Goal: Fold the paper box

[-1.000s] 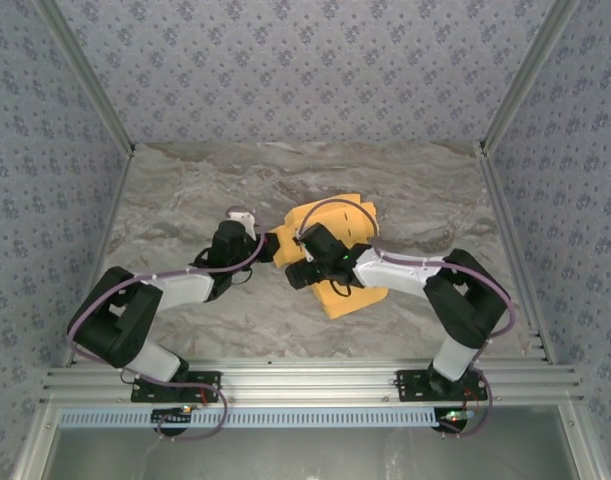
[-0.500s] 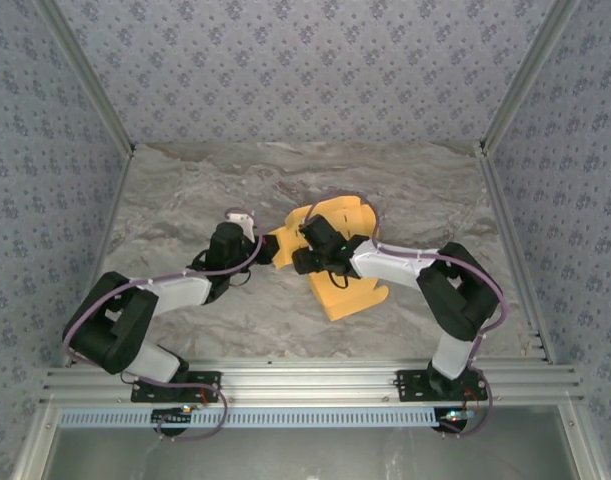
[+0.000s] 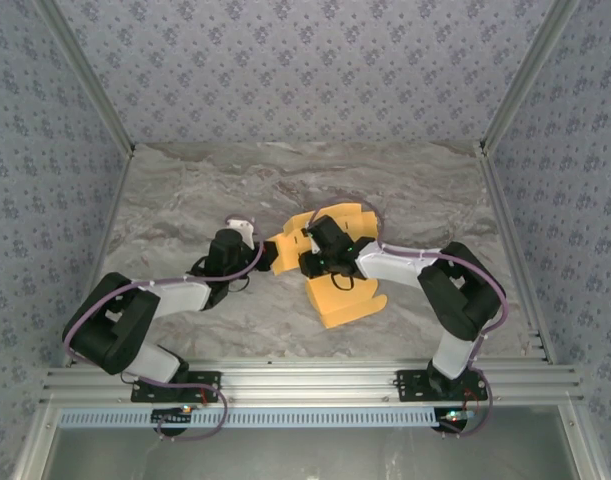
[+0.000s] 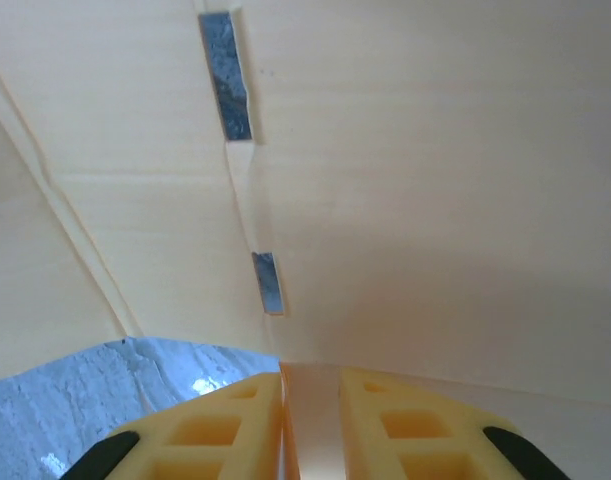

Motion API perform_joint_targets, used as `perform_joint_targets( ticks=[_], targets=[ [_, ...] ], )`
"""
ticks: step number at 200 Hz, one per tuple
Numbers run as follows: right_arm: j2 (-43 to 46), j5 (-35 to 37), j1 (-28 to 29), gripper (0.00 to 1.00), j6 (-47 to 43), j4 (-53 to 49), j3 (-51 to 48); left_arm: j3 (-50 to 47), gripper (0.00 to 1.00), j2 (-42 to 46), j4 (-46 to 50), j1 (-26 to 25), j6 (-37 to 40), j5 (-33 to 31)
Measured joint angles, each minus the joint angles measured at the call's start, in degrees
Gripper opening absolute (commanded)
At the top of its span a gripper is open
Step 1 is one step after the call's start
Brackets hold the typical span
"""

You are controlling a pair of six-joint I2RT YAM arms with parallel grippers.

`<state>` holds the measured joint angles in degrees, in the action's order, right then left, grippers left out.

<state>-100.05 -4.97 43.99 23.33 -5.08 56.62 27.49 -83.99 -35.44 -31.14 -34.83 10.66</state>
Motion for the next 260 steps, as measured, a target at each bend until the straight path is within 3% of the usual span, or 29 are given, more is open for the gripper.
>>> perform_joint_targets(
  ticks=[38, 66, 89, 122, 148, 206, 232, 260],
  targets=[
    [1.51, -2.64, -0.72, 0.45, 0.76, 0.39, -1.66, -1.11, 0.00, -0.02, -2.14, -0.46, 2.54, -0.79],
    [6.54, -7.30, -4.44, 0.54, 7.96, 2.47, -3.87, -1.62, 0.00, -0.07, -4.50, -1.66, 4.22, -1.95],
    [13.86, -6.25, -5.99, 0.55, 18.49, 3.13, -5.51, -1.62, 0.00, -0.09, -5.20, -2.89, 5.64, -3.43],
    [26.16, 5.11, -3.80, 0.81, 40.61, 5.60, -9.25, -1.62, 0.00, -1.05, -6.47, -5.18, 7.41, -5.46],
    [28.39, 10.49, -4.94, 0.85, 54.73, 5.55, -9.33, -1.62, 0.00, -2.14, -8.20, -8.07, 9.20, -6.93],
    [21.75, 9.66, -7.13, 0.77, 75.25, 4.35, -8.90, -1.62, 0.00, -2.32, -10.36, -12.24, 13.40, -11.61],
    [20.70, 9.49, -7.58, 0.49, 78.77, 4.02, -8.57, -1.62, 0.00, -2.34, -11.45, -12.57, 14.45, -12.70],
    [20.13, 9.68, -8.41, 0.28, 80.65, 4.07, -8.35, -1.77, 0.00, -2.34, -12.13, -12.74, 14.49, -13.51]
  ],
)
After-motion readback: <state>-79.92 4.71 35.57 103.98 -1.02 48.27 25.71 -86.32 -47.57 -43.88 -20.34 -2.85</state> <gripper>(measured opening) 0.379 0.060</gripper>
